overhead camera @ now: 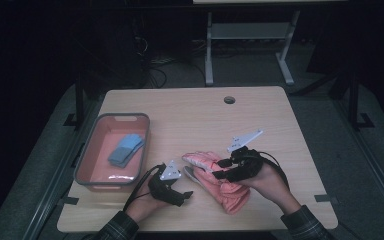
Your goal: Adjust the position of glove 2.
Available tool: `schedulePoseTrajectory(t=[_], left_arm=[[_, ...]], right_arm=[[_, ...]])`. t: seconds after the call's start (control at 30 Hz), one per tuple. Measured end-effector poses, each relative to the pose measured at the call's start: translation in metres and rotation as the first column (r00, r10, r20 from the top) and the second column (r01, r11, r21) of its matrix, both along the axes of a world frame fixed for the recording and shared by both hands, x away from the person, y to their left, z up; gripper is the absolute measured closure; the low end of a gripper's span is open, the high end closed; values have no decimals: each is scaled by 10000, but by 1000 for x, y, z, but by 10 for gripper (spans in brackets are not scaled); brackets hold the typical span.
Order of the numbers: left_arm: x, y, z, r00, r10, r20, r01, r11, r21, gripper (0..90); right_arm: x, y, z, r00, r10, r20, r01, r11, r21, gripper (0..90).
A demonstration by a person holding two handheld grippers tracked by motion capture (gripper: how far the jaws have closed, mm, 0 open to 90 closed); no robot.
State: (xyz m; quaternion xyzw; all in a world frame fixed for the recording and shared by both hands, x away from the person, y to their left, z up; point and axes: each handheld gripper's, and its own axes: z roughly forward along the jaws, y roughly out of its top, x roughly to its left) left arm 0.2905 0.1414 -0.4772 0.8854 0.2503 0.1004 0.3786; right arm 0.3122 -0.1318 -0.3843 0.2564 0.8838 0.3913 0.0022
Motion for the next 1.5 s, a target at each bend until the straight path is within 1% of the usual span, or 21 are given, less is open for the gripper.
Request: schedulePoseTrajectory(t=[0.1,0.2,0.27,0.37,0.4,0.47,0.5,0.53,0.57,0.63,0.67,0.73,0.77,0.83,0.87,1.0,1.13,1.23,1.27,1.3,1.5], left_arm=[[0,0,0,10000,0,-2,0,10000,1,129],[0,0,0,10000,0,-3,0,10000,2,129],[0,0,2,10000,-18,-86,19,9998,183,128],[1,0,5,9994,139,-318,-125,9989,441,138],[1,1,7,9993,178,-337,-161,9986,512,148],[0,2,10,9992,321,-237,-310,9984,466,186],[-1,3,13,9993,315,-177,-307,9985,457,228],[-2,4,16,9994,294,-175,-286,9987,432,300],[-3,4,17,9992,315,-236,-303,9985,465,386],[-5,3,19,9987,251,-441,-223,9978,627,504],[-6,2,20,9984,190,-538,-155,9978,651,579],[-8,-1,20,9972,29,-744,20,9979,648,688],[-8,-2,21,9967,-21,-806,75,9978,660,757],[-8,-5,21,9948,-140,-1009,201,9980,598,854],[-8,-6,21,9943,-179,-1053,236,9983,533,884],[-10,-17,20,9929,-370,-1128,430,9978,511,894],[-10,-28,19,9938,-449,-1019,499,9977,467,894],[-6,-34,19,9949,-408,-923,455,9977,495,893],[-4,-35,18,9949,-375,-932,418,9981,447,893],[-2,-36,18,9952,-391,-895,439,9977,522,893],[8,-36,17,9953,-359,-895,429,9960,782,893]], right_arm=[[0,-2,3,9998,-126,145,125,9999,103,428],[1,-6,6,9993,-242,280,236,9994,240,392],[2,-10,9,9988,-316,362,301,9988,395,381],[4,-20,12,9972,-472,579,435,9971,626,387],[5,-24,13,9965,-587,589,546,9961,689,404],[8,-33,13,9954,-716,631,661,9942,852,451],[10,-38,13,9945,-806,673,748,9936,850,491],[12,-43,12,9939,-887,654,829,9928,870,530],[14,-50,10,9930,-986,652,925,9917,898,559],[17,-59,5,9926,-1093,530,1042,9903,915,618],[18,-64,1,9918,-1202,441,1159,9892,894,656],[20,-74,-8,9909,-1324,250,1300,9881,825,729],[20,-80,-14,9902,-1387,143,1375,9883,659,781],[19,-88,-23,9900,-1407,-10,1406,9889,489,853],[18,-91,-27,9904,-1385,-34,1385,9893,460,883],[13,-100,-41,9914,-1272,-300,1275,9918,95,900],[10,-103,-55,9904,-1251,-594,1234,9919,-311,899],[9,-101,-62,9926,-1011,-671,985,9943,-406,899],[8,-99,-63,9920,-989,-781,957,9944,-442,899],[8,-98,-64,9937,-867,-710,836,9954,-461,899],[5,-90,-68,9964,-421,-740,380,9977,-556,899]])
